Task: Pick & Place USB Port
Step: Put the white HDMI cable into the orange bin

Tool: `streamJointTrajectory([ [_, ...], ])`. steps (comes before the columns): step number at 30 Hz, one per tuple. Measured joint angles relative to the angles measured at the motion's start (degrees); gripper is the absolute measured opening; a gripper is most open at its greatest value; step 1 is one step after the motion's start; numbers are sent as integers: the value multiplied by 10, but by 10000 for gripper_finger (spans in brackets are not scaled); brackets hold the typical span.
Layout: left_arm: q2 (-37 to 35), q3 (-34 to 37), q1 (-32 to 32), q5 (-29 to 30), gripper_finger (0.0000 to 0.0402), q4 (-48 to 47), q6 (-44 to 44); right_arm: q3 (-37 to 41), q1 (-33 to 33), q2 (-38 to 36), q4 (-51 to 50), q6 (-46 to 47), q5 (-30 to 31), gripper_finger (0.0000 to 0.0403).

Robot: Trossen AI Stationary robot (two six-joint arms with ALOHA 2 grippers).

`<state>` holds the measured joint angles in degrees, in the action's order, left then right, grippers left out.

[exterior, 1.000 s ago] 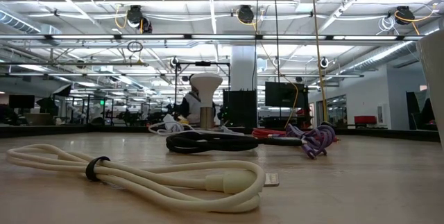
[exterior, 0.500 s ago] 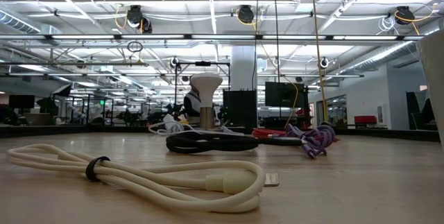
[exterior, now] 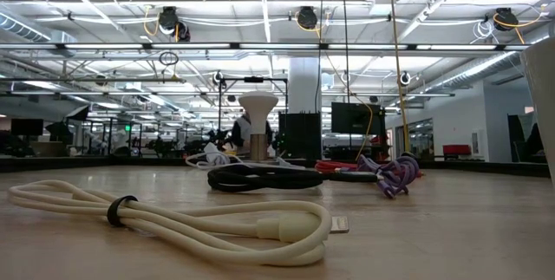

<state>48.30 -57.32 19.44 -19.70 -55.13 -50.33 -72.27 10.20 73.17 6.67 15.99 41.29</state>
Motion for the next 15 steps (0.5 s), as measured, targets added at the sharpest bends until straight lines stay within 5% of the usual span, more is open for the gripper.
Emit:
streamJointTrajectory([
  [6, 81, 0, 159, 57, 35, 38, -69, 0, -17, 8, -61, 36, 7, 301],
  [15, 220, 0, 282, 125, 35, 199, -153, 1, -36, 27, -86, 74, 0, 300],
])
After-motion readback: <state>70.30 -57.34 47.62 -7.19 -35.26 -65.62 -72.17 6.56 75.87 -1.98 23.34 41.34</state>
